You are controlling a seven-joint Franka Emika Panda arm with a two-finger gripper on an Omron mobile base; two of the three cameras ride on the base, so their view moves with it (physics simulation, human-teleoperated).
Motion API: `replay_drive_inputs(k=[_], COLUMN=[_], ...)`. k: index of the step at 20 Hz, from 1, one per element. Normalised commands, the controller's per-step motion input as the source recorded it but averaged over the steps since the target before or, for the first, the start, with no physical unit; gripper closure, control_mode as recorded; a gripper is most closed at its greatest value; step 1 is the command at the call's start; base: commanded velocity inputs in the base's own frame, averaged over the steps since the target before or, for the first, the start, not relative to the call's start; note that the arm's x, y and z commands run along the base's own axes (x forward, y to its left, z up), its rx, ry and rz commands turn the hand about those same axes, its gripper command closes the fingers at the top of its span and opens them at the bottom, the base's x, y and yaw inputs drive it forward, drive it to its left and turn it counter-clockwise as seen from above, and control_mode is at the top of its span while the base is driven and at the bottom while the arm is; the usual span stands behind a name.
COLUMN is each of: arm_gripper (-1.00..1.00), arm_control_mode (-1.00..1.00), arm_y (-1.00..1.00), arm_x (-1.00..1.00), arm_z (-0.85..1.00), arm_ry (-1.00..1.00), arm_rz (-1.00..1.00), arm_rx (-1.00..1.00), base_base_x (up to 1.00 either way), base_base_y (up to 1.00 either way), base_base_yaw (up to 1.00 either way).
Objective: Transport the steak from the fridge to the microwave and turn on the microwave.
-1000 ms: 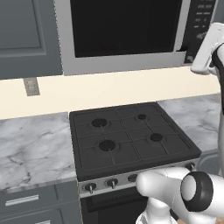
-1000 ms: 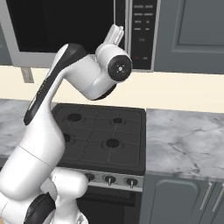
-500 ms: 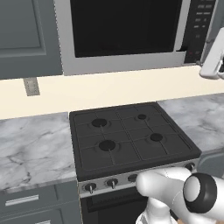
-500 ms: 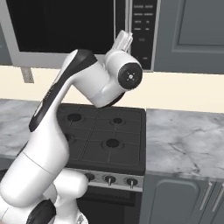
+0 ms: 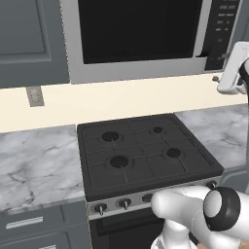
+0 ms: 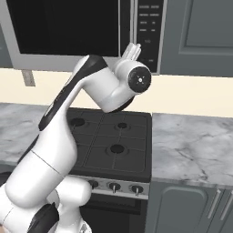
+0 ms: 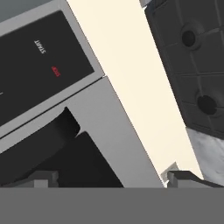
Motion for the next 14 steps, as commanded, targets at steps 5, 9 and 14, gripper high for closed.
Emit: replay_drive_inputs(k=[5,9,14], arm_gripper=[-1.0,-1.0,-1.0], arm_control_mode=[-1.0,-1.0,-1.0], arm_y=[-0.19,-0.2,-0.2], arm_x=[0.18,0.19,0.2], arm_z=[-0.19,-0.18,-0.11], arm_ry=[0.0,0.0,0.0], arm_rz=[0.0,0.0,0.0], arm_rx=[0.0,0.0,0.0], base_base_x=[0.0,0.0,0.0], base_base_y=[0.0,0.0,0.0], base_base_yaw=[0.0,0.0,0.0])
